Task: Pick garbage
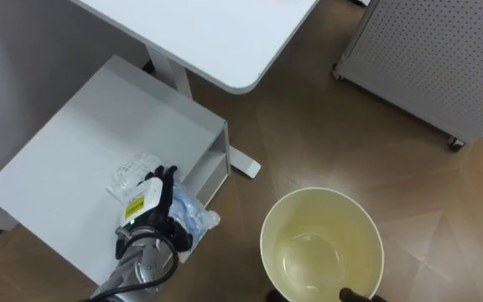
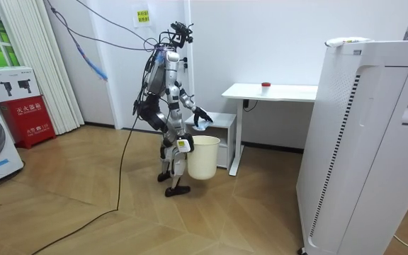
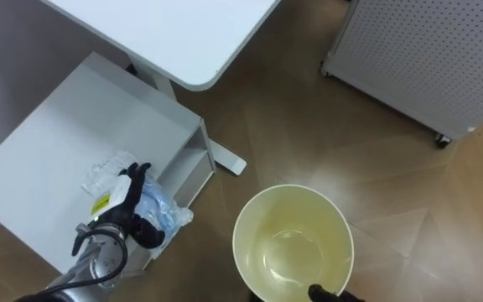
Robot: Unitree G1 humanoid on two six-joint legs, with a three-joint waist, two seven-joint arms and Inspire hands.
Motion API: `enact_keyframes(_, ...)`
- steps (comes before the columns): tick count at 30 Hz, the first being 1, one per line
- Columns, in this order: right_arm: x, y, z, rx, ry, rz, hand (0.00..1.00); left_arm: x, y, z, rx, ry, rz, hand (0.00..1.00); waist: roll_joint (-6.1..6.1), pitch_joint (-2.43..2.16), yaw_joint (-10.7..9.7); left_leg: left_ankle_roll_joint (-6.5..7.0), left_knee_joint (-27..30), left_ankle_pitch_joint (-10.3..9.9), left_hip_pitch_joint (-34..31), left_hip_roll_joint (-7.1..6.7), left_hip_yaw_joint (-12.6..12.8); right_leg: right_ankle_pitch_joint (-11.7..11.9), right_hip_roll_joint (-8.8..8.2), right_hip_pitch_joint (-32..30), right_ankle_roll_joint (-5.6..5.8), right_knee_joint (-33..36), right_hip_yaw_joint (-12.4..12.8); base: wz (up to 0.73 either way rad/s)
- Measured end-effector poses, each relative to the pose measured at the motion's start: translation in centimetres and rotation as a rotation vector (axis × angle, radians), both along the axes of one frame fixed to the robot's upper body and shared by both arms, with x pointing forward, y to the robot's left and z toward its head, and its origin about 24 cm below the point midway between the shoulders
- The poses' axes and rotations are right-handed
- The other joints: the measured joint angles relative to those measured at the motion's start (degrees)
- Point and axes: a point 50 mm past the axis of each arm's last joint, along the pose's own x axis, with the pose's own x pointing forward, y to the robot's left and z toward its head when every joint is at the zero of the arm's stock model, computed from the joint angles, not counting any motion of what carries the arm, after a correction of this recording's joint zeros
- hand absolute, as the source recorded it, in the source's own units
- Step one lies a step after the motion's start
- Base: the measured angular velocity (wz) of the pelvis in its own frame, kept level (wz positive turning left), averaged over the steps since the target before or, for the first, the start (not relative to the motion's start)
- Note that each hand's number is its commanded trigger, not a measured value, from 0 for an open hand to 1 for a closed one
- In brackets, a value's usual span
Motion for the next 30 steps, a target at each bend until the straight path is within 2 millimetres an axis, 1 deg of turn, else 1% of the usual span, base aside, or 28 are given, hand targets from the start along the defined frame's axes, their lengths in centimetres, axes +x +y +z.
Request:
enact_keyframes(5, -0.1, -0.1, -0.1, -0.001, 0.008, -0.005, 1.0, -0.1, 0.7, 0.0, 0.07, 0.008, -0.004, 1.0, -0.08, -0.03, -0.1, 0.06, -0.7, 0.2, 0.8, -0.43, 0.4, -0.2, -0.6, 0.3, 0.0, 0.3, 0.0, 0.01)
enact_keyframes(7, -0.3, 0.0, -0.2, 0.014, 0.017, -0.019, 1.0, -0.5, 0.8, -0.6, 0.083, 0.028, -0.006, 1.0, -0.34, -0.12, -0.1, 0.08, -1.3, 0.5, 1.2, -0.86, 0.5, -0.3, -1.03, 0.5, 0.06, 0.4, 0.0, 0.06)
enact_keyframes(15, -0.6, 0.5, -0.5, 0.042, 0.048, -0.018, 1.0, -1.1, 1.2, -1.4, 0.093, 0.07, 0.001, 1.0, -1.38, -0.35, -0.1, 0.09, -1.5, 0.6, 1.4, -0.91, 0.2, -0.5, -1.22, 1.2, 0.18, 0.0, -0.8, 0.06)
enact_keyframes(17, -0.7, 0.6, -0.5, 0.038, 0.05, -0.008, 1.0, -1.5, 1.3, -1.8, 0.094, 0.091, 0.0, 1.0, -1.45, -0.38, -0.1, 0.1, -1.5, 0.6, 1.2, -0.86, 0.0, -0.5, -1.17, 1.2, 0.21, -0.3, -1.0, 0.04)
enact_keyframes(20, -0.6, 0.7, -0.5, 0.032, 0.053, 0.0, 1.0, -1.5, 1.2, -1.8, 0.088, 0.087, -0.005, 1.0, -1.45, -0.38, -0.1, 0.13, -1.5, 0.7, 1.1, -0.85, -0.5, -0.4, -1.08, 1.7, 0.25, -0.8, -1.6, 0.06)
enact_keyframes(23, -0.6, 1.0, -0.6, 0.052, 0.041, -0.017, 1.0, -1.8, 1.3, -2.2, 0.071, 0.11, 0.004, 1.0, -1.44, -0.38, -0.1, 0.13, -1.7, 0.7, 1.7, -0.86, -0.6, -0.4, -1.1, 2.5, 0.29, -1.3, -1.8, 0.0)
enact_keyframes(27, -0.8, 1.4, -0.8, 0.06, 0.039, -0.024, 1.0, -2.5, 1.3, -3.0, 0.002, 0.146, 0.035, 1.0, -1.44, -0.38, 0.1, 0.14, -2.1, 0.7, 3.1, -0.8, -0.5, -0.4, -0.94, 4.1, 0.44, -2.4, -1.9, 0.0)
enact_keyframes(30, -1.1, 1.6, -1.0, 0.051, 0.042, -0.005, 1.0, -2.7, 0.4, -3.3, -0.089, 0.144, 0.06, 1.0, -1.47, -0.39, 0.3, 0.15, -3.5, 0.7, 4.4, -1.08, -0.5, -0.3, -1.04, 5.3, 0.6, -3.1, -1.9, 0.0)
